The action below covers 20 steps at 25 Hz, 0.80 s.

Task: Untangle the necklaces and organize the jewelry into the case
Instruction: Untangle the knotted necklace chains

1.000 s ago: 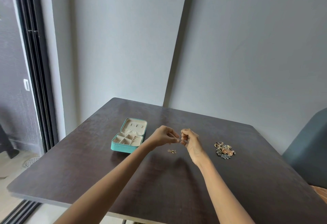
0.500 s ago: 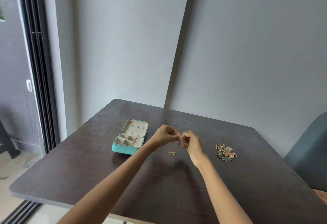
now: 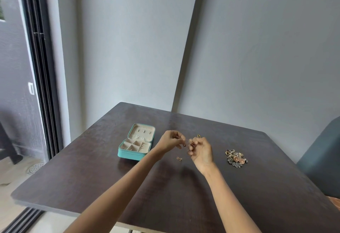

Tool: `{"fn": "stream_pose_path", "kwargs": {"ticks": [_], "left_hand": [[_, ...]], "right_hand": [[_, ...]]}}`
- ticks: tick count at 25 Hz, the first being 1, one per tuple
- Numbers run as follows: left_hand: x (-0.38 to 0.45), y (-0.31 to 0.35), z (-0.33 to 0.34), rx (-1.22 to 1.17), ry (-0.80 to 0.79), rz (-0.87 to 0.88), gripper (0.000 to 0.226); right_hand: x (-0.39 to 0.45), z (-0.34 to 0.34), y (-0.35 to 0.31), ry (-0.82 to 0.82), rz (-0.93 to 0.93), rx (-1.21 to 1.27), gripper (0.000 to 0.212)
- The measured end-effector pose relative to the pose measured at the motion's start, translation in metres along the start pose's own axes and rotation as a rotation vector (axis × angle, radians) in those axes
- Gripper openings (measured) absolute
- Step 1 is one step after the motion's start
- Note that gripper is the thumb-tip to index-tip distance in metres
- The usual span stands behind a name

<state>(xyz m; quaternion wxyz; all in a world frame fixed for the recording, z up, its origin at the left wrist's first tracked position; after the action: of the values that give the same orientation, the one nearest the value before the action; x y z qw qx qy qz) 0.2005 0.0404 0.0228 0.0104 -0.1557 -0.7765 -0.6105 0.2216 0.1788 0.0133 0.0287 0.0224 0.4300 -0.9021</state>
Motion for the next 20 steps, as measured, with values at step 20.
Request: {"fn": "stream_pose_path", "kwargs": {"ticks": [20], "left_hand": [[-0.009,-0.037,0.033,-1.029,0.171,-0.376,0.027]], "right_hand": [[0.001,-0.018,0.019,0.031,-0.103,0.264,0.029]]}}
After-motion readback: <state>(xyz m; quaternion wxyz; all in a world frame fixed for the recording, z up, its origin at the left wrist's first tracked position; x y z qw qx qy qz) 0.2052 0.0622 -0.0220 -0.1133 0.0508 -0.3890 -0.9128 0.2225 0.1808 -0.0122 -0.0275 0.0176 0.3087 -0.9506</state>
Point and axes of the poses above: each hand's wrist, its own x-axis towards the middle knuckle, its own z-axis out of the palm, y = z × x, the point moved 2 cm from there along x, towards the middle knuckle, and after that the axes turned 6 degrees about x, right-handed, at the moved point
